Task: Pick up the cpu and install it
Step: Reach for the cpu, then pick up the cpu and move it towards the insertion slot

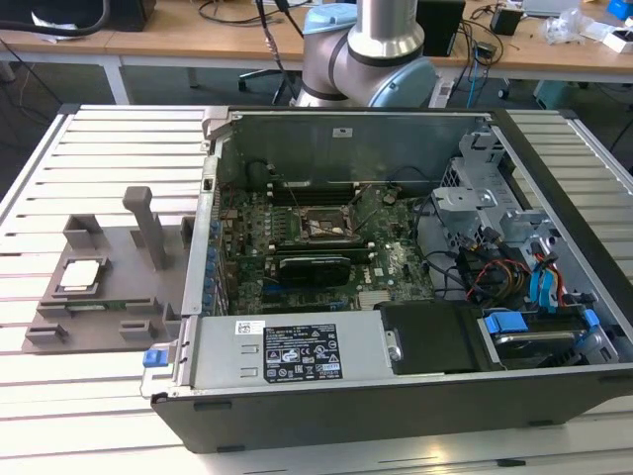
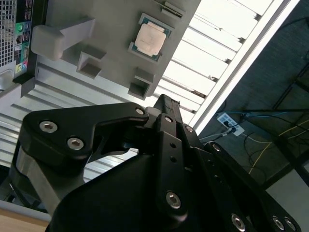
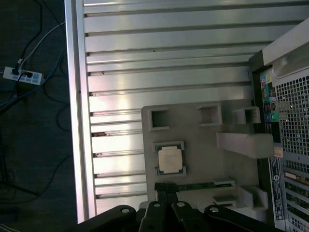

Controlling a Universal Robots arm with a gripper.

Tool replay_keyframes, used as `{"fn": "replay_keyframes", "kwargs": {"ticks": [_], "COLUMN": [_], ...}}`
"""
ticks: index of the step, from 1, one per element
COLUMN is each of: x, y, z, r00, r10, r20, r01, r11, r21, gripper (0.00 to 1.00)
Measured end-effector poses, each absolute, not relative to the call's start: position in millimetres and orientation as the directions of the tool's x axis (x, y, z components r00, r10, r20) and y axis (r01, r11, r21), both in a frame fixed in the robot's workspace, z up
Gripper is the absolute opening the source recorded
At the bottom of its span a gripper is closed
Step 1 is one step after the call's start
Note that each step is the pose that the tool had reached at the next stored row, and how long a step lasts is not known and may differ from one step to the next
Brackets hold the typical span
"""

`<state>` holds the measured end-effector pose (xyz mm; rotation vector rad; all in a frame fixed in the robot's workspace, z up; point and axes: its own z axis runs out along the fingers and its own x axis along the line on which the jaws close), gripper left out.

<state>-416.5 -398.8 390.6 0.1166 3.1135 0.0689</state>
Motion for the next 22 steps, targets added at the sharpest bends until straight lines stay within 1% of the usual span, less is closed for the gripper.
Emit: {"fn": "replay_keyframes", "kwargs": {"ticks": [22], "x": [-419.6], "y": [-398.9], "z": [390.6], "r00": [-0.997], "r10": [0.075], "r20": [-0.023], "r01": [0.074], "r11": [0.996], "r21": [0.045], "gripper": [0.1]}}
